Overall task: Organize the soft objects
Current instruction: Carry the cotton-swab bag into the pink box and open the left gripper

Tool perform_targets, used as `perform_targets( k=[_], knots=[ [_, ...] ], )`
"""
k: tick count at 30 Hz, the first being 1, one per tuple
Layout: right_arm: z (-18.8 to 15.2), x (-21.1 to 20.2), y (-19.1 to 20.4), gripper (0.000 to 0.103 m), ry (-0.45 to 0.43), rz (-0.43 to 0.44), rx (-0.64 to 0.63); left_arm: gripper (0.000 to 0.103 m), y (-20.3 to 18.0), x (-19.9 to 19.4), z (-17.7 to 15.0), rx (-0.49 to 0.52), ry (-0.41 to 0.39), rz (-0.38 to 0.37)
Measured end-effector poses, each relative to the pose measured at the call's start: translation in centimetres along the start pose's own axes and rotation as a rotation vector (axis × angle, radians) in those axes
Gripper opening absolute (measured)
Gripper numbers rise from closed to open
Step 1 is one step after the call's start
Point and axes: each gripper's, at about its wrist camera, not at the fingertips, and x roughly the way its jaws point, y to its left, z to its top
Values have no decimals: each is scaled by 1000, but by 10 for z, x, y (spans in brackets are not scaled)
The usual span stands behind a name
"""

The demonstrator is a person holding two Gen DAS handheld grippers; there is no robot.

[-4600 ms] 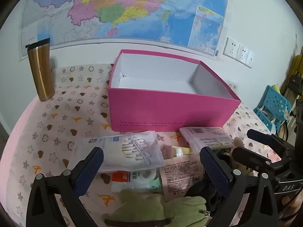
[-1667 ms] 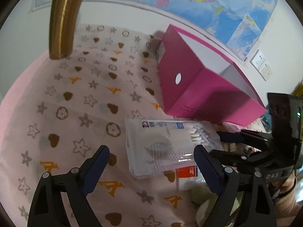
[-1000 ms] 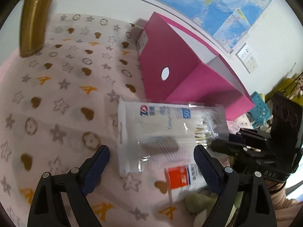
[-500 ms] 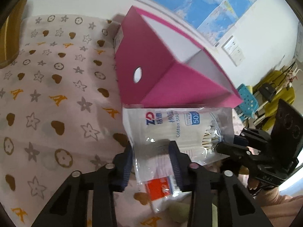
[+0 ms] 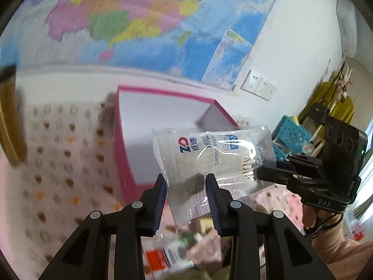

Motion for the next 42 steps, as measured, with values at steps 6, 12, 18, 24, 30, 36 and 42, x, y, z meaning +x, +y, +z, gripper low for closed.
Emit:
perform_targets(
  k=[6, 12, 18, 24, 30, 36, 42],
  knots=[
    [13, 27, -37, 17, 43, 33, 79, 33, -2, 26, 32, 37, 30, 76],
    [12, 60, -63, 18, 127, 63, 154, 33, 13, 61, 37, 10, 113, 136],
    [13, 91, -80, 29, 227, 34, 202, 35, 19, 80, 37, 2, 162, 205],
    [11, 113, -86, 41, 309, -7, 225, 48, 19, 80, 39, -2, 157, 263],
    [9, 104, -89, 49, 291, -34, 245, 49, 15, 72, 43, -2, 121, 280],
    [7, 45, -65, 56, 132, 4, 192, 58, 1, 48, 34, 37, 39, 241],
    [0, -4, -46, 59, 44, 44, 176, 62, -27, 26, 13, 103, 4, 116]
  ],
)
